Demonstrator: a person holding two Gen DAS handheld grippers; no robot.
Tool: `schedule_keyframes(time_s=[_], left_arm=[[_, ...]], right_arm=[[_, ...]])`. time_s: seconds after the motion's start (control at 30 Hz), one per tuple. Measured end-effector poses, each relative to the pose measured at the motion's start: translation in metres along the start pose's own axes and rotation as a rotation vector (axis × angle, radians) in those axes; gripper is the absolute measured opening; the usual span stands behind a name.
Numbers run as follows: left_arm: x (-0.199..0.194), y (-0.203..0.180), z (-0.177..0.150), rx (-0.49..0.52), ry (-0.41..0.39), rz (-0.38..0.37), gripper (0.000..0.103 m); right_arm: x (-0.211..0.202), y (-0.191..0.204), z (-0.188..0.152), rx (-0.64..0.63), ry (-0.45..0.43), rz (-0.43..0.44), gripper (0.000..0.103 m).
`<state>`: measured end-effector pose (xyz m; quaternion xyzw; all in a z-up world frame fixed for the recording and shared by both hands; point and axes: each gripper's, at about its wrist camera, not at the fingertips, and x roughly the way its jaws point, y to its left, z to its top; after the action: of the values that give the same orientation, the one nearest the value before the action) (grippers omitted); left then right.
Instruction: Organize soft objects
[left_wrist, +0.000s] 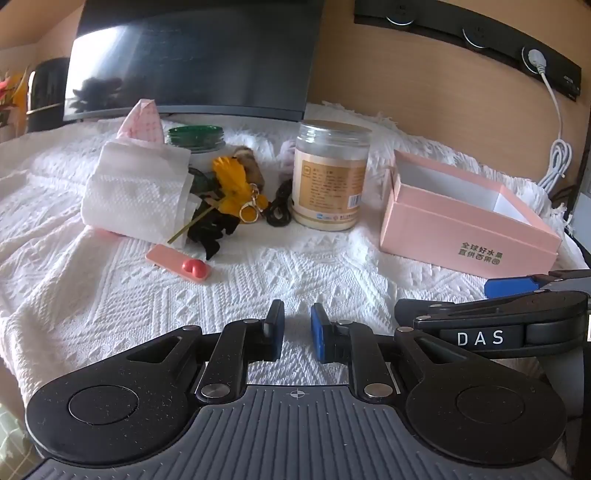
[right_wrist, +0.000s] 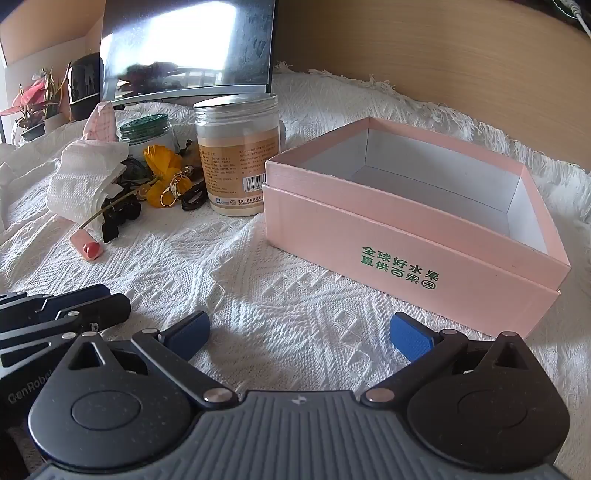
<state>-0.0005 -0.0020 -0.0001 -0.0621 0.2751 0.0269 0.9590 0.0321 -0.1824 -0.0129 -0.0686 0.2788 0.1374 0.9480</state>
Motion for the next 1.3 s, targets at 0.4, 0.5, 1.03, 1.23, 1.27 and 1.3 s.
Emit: schedule_keyframes(time_s=[0.4, 0.5, 1.03, 1.23, 1.27, 1.3], left_arm=[[-0.0003, -0.0005, -0.0001, 0.001, -0.002, 0.001, 0.018], [-0.0004, -0.0005, -0.0001, 0.001, -0.002, 0.0, 0.018], [-0.0009, -0.0004, 0.0013, -0.01, -0.002, -0.005, 0.018], [-0.0012, 0.0005, 0.0015, -0.016, -0.003, -0.009, 0.018], [-0.001, 0.0004, 0.0019, -0.017, -0.002, -0.009, 0.018], [-0.0012, 0.0003, 0.0013, -0.018, -0.003, -0.01, 0.018]], right_arm=[[0.0001, 0.0, -0.0001, 0.0, 0.0, 0.0, 0.103], [0.0, 0.0, 0.0, 0.0, 0.0, 0.0, 0.103], [0.0001, -0.0003, 0.0, 0.0, 0.0, 0.0, 0.103], [-0.0001, -0.0002, 0.0003, -0.001, 0.0, 0.0, 0.103], [-0.0001, -0.0002, 0.0004, -0.001, 0.0, 0.0, 0.103], [-0.0001, -0.0001, 0.0004, 0.0, 0.001, 0.0, 0.103]])
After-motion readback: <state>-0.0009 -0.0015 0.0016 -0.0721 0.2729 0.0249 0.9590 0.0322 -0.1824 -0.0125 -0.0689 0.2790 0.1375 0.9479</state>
